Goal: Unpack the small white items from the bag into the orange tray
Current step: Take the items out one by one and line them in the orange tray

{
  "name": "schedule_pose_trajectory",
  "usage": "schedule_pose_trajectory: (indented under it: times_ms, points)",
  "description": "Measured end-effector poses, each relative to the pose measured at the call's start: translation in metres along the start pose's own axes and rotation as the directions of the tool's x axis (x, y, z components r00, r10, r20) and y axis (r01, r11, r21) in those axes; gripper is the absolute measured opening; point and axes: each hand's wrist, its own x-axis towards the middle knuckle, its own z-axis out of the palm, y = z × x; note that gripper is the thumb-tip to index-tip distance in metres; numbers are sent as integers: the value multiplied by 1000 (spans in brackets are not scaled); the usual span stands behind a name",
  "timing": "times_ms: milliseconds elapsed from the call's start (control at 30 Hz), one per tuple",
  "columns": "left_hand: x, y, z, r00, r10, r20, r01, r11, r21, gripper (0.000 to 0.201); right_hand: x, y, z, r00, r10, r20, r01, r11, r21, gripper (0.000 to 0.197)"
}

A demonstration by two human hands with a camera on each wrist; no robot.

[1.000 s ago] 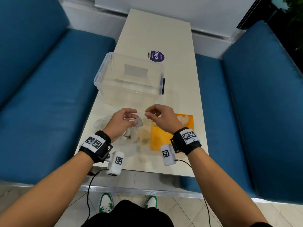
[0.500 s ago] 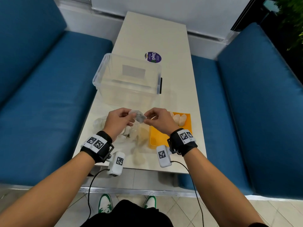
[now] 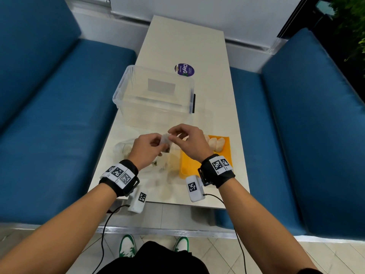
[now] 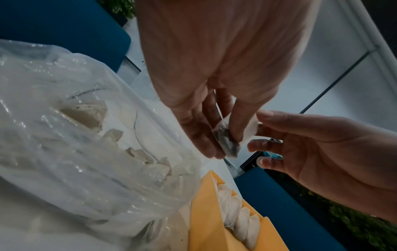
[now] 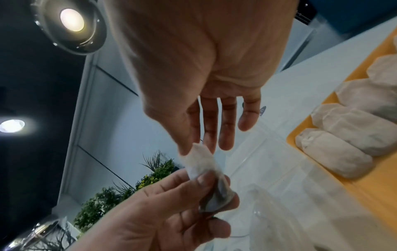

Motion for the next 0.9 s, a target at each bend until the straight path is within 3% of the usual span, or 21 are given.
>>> schedule_pose_trajectory:
  times_ms: [433,567,767,900]
  points:
    - [0,2,10,996,-31,87,37,996,-79,4,0,2,-21,1000,9,12,-7,986,-169,7]
    - [1,0,16,996,-20,82,21,1000,-16,8,0,10,-44,999,26,-21,-30,982,-189,5]
    - [3,-15,8,999,-43,25,41,994,102,10,-1,50,-79,990,121,-74,-138,938,-317,6]
    - [3,-21,-2,998,-60,-9,61,991,118,11,-5,84,-79,961,275,-11,-256,878,-405,6]
